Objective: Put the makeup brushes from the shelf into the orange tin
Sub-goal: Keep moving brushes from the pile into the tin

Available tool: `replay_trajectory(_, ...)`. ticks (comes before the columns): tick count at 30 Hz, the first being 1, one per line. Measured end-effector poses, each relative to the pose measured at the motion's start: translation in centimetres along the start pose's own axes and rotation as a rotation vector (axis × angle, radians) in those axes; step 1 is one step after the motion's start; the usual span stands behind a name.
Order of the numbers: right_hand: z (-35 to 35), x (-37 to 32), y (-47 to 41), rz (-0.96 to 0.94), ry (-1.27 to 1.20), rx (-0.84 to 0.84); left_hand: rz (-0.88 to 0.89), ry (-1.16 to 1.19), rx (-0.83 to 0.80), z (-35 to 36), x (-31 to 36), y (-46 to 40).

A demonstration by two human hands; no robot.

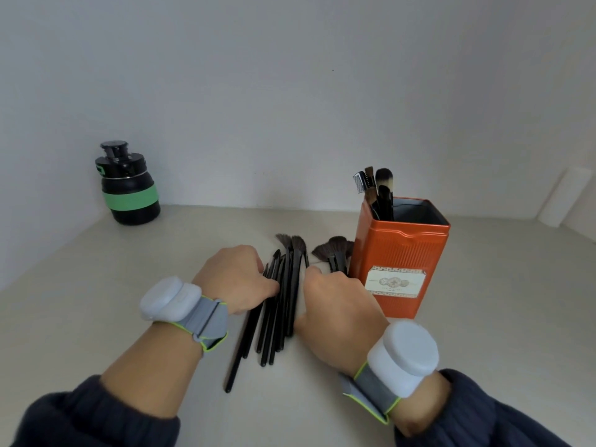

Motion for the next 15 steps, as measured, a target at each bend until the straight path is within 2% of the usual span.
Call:
replay_trajectory(8, -0.2, 0.0, -0.1, 0.013, -0.059, -0.004, -0.009, 0.034, -0.009, 0.4, -0.3, -0.3)
replay_trajectory(15, -1.1, 0.9, -0.1, 0.047, -0.285, 0.041, 0.034, 0.039, 0.052, 0.3, -0.3, -0.5)
Point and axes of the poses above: each hand's wrist, its own y-axis away from the middle knuckle, its own z-axis out of the palm, x = y × z, the point moved 4 cm from there along -y, towards the middle knuckle, and after that the axes turned 14 degrees about z, right-handed, at the moved point
